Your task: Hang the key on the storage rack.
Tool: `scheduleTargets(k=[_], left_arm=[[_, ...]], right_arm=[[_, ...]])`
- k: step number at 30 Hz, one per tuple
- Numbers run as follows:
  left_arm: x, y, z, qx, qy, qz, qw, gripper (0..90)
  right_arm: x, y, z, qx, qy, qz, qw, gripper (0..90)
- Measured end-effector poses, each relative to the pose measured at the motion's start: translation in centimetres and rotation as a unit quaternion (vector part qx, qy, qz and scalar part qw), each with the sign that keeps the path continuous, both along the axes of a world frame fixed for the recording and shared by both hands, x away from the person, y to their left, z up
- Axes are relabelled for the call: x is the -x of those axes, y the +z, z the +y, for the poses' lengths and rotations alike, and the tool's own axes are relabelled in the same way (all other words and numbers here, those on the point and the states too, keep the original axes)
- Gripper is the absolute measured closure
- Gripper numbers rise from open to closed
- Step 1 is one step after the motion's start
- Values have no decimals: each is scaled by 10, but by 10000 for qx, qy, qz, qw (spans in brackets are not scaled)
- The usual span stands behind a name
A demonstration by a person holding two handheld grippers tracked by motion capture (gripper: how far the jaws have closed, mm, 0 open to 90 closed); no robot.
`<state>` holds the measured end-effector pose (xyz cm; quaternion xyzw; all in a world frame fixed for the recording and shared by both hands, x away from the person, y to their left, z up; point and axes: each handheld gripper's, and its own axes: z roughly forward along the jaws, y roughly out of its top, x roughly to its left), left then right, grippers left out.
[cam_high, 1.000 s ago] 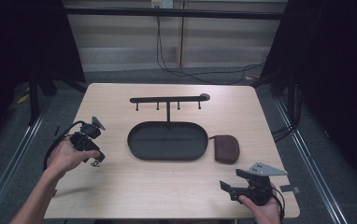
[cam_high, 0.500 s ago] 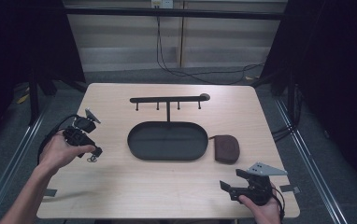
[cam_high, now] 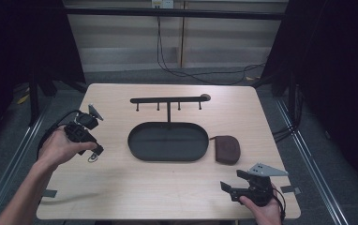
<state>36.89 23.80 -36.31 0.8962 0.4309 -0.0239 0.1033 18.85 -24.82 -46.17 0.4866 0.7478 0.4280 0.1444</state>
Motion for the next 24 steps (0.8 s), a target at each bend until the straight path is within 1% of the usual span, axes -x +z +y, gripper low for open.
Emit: scheduleTargets(k=[2, 3, 4, 5, 7, 11, 12, 17, 18, 19, 24], left_arm=[[-1, 5, -3, -7, -40, -13, 10000, 681], [-1, 9, -7, -1, -109, -8, 9999, 681], [-1, 9, -7, -1, -109, -8, 9999, 681], [-2, 11, -9, 14, -126, -3, 9999, 682], [-3, 17, -14, -23, -159, -23, 9999, 681], [-4, 20, -19, -21, -176, 18, 9998, 682], [-5, 21, -20, -43, -180, 0, 9998, 682], [-8, 26, -26, -129, -209, 57, 9997, 681], [-8, 26, -26, -129, -209, 57, 9997, 681], [-9, 29, -28, -124, -211, 8, 9997, 682], [-11, 36, -33, -159, -257, 15, 9995, 681]], right_arm=[[0, 0, 0, -1, -4, -2, 10000, 186], [0, 0, 0, 1, 2, 1, 10000, 185], [0, 0, 0, 2, 3, 2, 10000, 185], [0, 0, 0, -1, -3, 0, 10000, 185], [0, 0, 0, -2, 2, 2, 10000, 185], [0, 0, 0, -3, -5, 0, 10000, 185], [0, 0, 0, 0, 4, 1, 10000, 185], [0, 0, 0, -6, 5, 1, 10000, 185], [0, 0, 0, -8, 1, 1, 10000, 185], [0, 0, 0, -6, 1, -3, 10000, 185], [-1, 0, 0, -7, 2, 6, 10000, 185]])
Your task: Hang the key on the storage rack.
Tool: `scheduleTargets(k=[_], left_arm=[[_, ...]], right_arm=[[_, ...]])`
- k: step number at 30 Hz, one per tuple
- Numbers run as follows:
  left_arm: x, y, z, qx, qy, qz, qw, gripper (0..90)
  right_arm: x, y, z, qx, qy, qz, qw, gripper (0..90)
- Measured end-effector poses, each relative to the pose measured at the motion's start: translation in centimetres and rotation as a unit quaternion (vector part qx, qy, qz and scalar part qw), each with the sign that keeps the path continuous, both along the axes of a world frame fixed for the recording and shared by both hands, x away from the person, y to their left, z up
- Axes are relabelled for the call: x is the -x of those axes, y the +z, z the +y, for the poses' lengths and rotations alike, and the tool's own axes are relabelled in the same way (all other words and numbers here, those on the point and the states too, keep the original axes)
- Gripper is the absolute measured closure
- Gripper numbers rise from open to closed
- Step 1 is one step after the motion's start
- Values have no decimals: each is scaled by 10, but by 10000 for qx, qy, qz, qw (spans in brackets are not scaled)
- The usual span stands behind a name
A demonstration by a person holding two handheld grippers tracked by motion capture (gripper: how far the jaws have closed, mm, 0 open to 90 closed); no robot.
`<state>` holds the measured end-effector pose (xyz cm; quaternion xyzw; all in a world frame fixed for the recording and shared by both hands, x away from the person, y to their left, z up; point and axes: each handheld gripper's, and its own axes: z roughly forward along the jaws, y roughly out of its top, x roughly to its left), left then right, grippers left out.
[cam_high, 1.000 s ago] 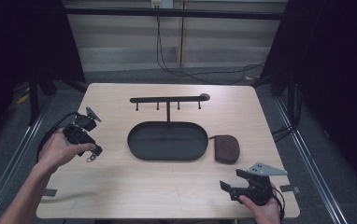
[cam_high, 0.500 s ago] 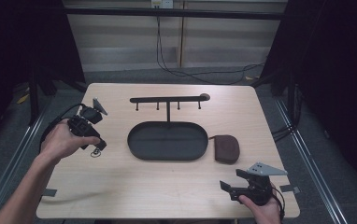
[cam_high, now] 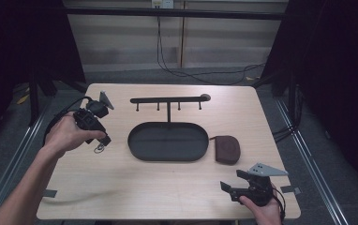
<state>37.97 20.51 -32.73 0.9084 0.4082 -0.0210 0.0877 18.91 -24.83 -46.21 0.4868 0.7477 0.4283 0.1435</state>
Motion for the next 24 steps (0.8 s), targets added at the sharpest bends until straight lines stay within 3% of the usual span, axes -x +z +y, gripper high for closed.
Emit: scheduleTargets(k=[24], left_arm=[[-10, 35, -23, 32, -94, -145, 9998, 682]], right_arm=[[0, 0, 0, -15, -5, -3, 10000, 184]])
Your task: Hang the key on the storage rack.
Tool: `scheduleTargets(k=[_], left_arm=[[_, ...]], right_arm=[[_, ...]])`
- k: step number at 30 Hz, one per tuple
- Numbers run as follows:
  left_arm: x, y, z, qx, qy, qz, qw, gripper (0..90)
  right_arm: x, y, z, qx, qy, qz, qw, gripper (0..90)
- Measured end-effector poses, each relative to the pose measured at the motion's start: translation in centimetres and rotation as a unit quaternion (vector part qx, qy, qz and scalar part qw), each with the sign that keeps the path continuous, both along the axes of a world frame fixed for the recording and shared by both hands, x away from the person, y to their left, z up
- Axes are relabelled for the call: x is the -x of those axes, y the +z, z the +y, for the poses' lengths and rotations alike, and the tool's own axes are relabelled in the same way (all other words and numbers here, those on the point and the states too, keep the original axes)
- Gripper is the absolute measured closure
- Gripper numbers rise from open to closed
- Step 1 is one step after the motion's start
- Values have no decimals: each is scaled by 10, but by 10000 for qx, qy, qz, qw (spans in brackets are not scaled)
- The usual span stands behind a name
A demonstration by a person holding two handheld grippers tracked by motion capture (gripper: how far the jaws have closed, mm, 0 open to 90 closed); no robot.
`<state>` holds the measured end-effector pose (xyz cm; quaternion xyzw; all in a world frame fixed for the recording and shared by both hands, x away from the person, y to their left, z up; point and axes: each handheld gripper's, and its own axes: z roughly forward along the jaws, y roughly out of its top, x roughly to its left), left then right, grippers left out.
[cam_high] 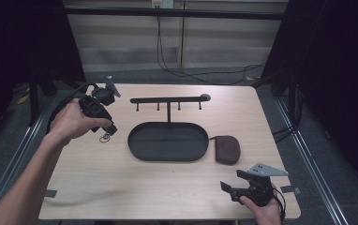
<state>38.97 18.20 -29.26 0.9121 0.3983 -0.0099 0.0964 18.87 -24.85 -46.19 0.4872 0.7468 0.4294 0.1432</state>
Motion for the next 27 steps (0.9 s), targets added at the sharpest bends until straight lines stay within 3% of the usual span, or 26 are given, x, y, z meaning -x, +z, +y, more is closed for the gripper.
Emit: scheduleTargets(k=[22, 26, 27], left_arm=[[-19, 13, -31, 105, 3, 14, 9999, 682], [-27, 12, -37, 44, 56, 48, 10000, 682], [-29, 11, -40, -28, 109, -38, 9999, 682]], right_arm=[[1, 0, 0, 0, 44, -4, 10000, 184], [1, 1, 0, -3, 48, -2, 10000, 184], [1, 1, 0, -14, 47, 10, 10000, 184]])
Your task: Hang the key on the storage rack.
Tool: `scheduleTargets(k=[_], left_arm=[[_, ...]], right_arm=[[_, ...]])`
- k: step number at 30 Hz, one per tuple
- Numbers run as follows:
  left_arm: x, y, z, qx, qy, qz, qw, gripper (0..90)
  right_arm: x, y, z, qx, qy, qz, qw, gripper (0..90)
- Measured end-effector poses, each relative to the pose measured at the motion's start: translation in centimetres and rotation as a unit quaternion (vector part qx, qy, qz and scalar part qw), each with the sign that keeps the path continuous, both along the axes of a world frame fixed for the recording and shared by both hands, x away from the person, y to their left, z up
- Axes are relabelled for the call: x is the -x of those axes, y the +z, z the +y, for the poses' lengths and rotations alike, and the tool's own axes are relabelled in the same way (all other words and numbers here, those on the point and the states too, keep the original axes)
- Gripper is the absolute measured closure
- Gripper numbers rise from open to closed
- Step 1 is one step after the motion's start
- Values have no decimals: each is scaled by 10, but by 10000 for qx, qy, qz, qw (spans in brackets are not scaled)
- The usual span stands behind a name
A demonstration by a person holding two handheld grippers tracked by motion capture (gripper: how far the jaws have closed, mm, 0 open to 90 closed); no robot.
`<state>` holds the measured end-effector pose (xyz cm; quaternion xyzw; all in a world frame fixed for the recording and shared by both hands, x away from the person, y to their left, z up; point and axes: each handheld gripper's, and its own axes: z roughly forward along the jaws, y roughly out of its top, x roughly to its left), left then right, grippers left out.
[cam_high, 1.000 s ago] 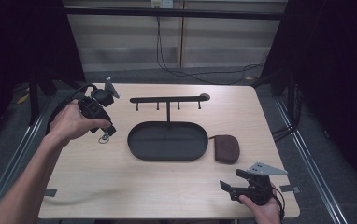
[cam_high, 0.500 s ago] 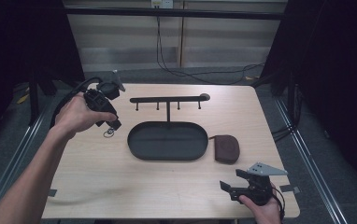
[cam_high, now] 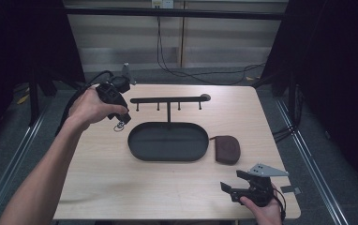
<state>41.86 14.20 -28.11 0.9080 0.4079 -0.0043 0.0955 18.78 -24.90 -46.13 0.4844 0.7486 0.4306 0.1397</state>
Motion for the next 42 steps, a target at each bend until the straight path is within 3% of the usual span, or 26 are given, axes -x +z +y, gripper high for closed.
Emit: scheduleTargets(k=[4, 20, 27, 40, 42], left_arm=[[-4, -2, -6, -51, 1, 103, 9999, 682], [-25, 2, -20, -80, 186, 89, 9998, 682], [-35, -4, -28, -133, 243, 164, 9995, 682], [-40, -12, -40, -394, 369, 19, 9985, 682], [-40, -13, -40, -348, 365, 34, 9987, 682]], right_arm=[[0, 0, 0, -8, 9, 2, 10000, 184], [0, 0, -1, -32, 54, -9, 10000, 183], [1, 0, -1, -42, 69, -16, 10000, 183], [1, 0, -1, -43, 105, -2, 9999, 182], [1, 0, -1, -40, 113, -13, 9999, 182]])
